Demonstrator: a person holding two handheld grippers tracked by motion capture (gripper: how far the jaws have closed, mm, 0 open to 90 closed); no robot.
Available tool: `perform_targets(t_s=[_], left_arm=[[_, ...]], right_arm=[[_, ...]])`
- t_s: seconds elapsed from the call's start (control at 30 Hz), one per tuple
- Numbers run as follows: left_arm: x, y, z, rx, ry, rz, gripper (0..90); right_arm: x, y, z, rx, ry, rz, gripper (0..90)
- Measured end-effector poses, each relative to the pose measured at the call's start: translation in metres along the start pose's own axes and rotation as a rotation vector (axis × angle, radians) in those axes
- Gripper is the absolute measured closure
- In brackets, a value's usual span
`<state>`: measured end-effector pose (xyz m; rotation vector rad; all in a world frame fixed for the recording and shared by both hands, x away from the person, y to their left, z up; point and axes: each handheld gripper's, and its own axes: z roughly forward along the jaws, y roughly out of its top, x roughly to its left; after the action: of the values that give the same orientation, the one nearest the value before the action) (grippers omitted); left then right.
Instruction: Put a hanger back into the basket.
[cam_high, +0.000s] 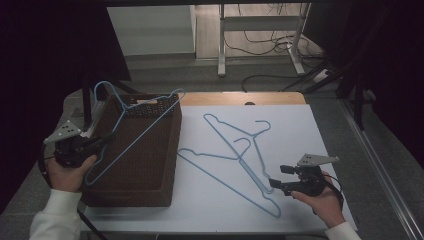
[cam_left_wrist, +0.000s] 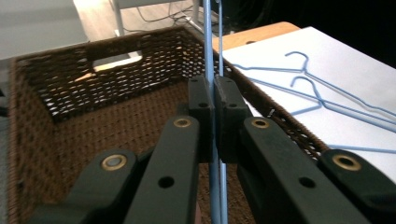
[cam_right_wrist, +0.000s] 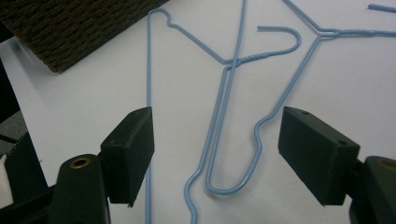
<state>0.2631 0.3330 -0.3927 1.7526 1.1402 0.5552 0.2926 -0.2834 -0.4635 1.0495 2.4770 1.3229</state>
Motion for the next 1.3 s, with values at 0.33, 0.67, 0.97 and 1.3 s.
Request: perform_targets(t_s=[0.33, 0.67, 0.97, 1.3], left_arm=[[0.014, -0.010, 0.013, 0.044, 0.049, -0.028, 87.6], [0.022, -0.018, 0.023, 0.080, 0.053, -0.032, 87.6], [0.029, -0.030, 0.042, 0.147, 0.062, -0.048, 87.4], [0.030, -0.028, 0.044, 0.155, 0.142, -0.055, 49.7]], right_arm=[[0.000, -0.001, 0.002, 0.010, 0.000, -0.005, 27.3], [0.000, -0.002, 0.003, 0.016, 0.001, -0.006, 27.3], [0.000, -0.002, 0.004, 0.017, 0.000, -0.007, 27.3], [0.000, -0.002, 0.002, 0.012, 0.001, -0.007, 27.4]])
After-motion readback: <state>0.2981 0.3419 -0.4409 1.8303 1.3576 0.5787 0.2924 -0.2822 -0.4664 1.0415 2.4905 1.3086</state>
